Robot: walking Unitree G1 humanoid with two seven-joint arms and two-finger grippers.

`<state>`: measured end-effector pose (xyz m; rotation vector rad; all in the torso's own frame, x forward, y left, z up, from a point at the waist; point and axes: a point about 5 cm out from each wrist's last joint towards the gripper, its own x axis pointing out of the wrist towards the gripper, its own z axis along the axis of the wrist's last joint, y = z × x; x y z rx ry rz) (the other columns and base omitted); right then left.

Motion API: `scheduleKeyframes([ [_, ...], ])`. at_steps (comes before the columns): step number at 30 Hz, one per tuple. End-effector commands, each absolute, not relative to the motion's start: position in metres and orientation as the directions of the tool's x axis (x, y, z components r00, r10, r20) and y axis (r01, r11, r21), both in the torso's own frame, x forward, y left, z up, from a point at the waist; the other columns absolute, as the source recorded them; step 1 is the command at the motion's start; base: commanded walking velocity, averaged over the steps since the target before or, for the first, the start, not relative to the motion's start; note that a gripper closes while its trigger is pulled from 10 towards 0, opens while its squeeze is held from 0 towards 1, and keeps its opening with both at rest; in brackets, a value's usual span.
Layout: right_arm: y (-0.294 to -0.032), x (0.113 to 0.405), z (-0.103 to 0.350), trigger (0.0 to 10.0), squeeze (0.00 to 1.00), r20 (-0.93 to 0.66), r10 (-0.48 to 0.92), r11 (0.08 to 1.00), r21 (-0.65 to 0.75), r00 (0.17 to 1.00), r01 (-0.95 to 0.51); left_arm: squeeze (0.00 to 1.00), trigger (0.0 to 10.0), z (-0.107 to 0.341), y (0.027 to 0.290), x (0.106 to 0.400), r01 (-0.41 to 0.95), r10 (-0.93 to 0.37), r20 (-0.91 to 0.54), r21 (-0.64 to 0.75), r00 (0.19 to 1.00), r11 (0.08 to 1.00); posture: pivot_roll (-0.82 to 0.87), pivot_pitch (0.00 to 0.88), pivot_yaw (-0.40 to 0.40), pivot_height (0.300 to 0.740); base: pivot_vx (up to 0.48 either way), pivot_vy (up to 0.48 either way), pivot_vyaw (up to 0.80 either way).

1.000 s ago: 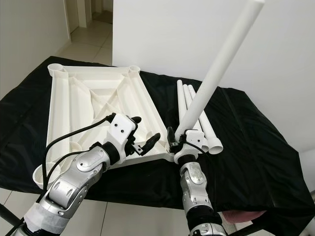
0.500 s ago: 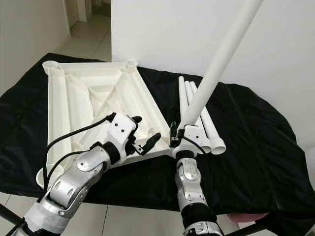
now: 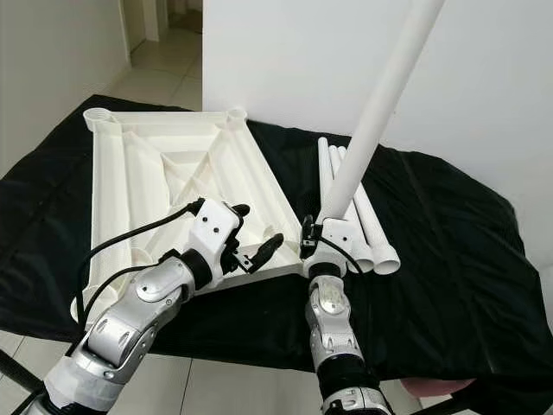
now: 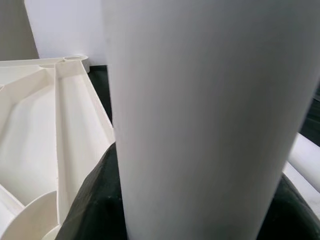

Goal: Building children table

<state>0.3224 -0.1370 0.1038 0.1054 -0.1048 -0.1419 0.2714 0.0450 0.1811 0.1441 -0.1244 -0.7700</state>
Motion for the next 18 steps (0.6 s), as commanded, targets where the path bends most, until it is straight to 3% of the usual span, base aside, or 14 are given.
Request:
scheduleKeyframes([
  [1,-0.148,0.315,0.076,10.0,0.0,-0.055,-0.223,0.97,0.09,0.973,0.228,0.0,10.0,0.181,0.039,0.267,0.732,-0.748,0.051,0.175,0.662,0.659,0.05,0.0,-0.136,0.74,0.0,0.0,0.0],
  [9,-0.155,0.316,0.077,10.0,0.0,-0.053,-0.295,0.95,0.089,0.954,0.299,0.0,10.0,0.182,0.04,0.267,0.726,-0.743,0.053,0.175,0.667,0.665,0.05,0.0,-0.136,0.74,0.0,0.0,0.0],
  [18,-0.159,0.305,0.089,10.0,0.0,0.068,-0.265,0.949,0.196,0.962,0.247,0.0,10.0,0.182,0.041,0.268,0.721,-0.737,0.054,0.176,0.673,0.671,0.05,0.0,-0.136,0.74,0.0,0.0,0.0],
])
